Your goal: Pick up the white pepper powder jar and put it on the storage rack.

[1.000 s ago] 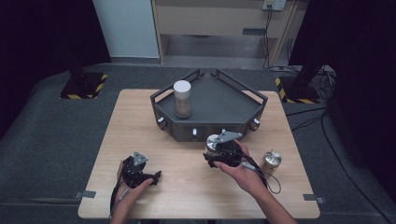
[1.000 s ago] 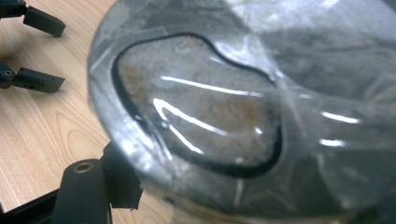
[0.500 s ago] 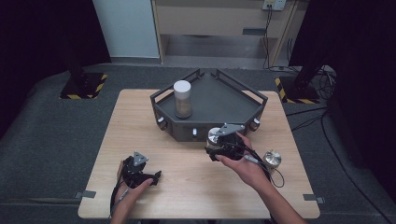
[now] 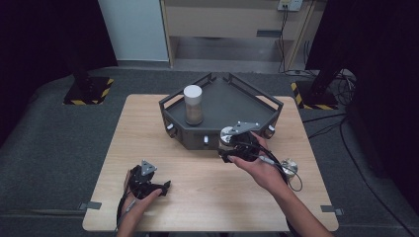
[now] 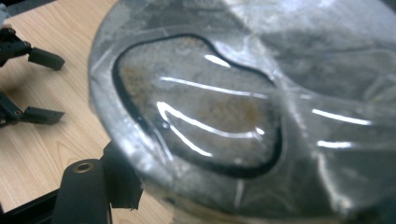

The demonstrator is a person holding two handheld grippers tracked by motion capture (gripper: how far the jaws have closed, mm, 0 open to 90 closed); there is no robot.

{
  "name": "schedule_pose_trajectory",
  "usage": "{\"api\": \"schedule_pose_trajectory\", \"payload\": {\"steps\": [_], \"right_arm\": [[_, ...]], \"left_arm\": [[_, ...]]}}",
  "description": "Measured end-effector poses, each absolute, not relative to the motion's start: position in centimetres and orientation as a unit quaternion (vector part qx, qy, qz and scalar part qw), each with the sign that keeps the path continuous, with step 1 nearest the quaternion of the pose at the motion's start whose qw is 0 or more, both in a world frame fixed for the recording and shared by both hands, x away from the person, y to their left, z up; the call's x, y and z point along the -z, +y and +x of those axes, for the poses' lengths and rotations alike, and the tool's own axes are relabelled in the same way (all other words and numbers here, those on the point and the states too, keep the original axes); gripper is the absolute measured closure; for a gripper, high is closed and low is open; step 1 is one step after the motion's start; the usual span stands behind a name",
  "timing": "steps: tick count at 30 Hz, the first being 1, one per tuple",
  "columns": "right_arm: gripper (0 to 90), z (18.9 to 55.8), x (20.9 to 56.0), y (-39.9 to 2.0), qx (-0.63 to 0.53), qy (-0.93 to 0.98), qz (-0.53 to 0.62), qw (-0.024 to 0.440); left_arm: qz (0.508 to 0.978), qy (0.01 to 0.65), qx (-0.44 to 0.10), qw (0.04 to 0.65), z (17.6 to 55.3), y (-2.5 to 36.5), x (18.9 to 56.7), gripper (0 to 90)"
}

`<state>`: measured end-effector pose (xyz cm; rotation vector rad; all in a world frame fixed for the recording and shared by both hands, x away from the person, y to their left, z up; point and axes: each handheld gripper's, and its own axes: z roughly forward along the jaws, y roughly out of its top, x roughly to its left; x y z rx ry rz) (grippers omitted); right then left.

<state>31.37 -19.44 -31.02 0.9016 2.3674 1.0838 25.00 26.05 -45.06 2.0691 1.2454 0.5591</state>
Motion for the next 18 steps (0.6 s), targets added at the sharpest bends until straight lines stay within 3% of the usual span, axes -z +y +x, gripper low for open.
{"api": "schedule_pose_trajectory", "payload": {"steps": [18], "right_arm": [[30.8, 32.3, 29.1, -19.0, -0.384, 0.84, 0.322, 0.208]], "left_arm": [[0.789, 0.475, -0.213, 0.325, 25.0, 26.1, 45.1, 0.0]]}}
